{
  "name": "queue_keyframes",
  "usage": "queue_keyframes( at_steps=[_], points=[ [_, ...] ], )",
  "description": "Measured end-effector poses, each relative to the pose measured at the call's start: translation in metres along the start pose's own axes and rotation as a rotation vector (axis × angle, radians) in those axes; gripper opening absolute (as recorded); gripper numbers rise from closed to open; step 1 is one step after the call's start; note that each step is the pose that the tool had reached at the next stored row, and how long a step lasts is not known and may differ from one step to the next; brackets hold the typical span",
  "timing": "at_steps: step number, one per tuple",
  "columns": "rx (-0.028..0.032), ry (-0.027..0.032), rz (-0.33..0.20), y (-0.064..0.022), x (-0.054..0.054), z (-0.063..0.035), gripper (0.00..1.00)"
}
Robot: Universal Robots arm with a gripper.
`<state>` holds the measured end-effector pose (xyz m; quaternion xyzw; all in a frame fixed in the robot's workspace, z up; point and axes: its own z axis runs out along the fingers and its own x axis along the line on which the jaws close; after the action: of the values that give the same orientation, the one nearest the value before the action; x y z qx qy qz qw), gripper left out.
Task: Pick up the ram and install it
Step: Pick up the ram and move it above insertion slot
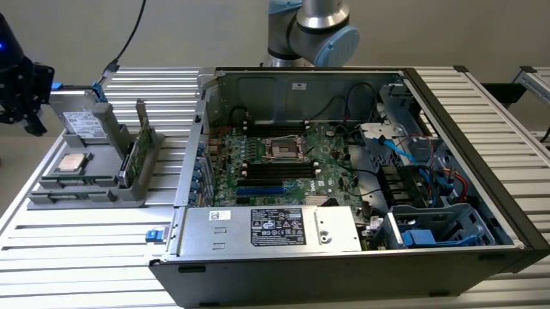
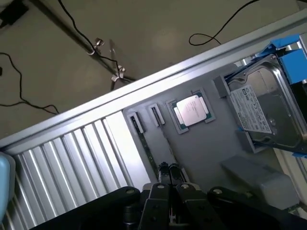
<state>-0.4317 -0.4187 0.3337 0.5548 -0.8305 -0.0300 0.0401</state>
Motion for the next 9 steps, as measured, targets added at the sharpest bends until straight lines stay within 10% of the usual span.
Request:
queue_keyframes(
  at_steps=[9],
  points=[
    [0.0338, 0.0038, -0.164, -0.0001, -0.0002, 0.0019, 0.1]
  ],
)
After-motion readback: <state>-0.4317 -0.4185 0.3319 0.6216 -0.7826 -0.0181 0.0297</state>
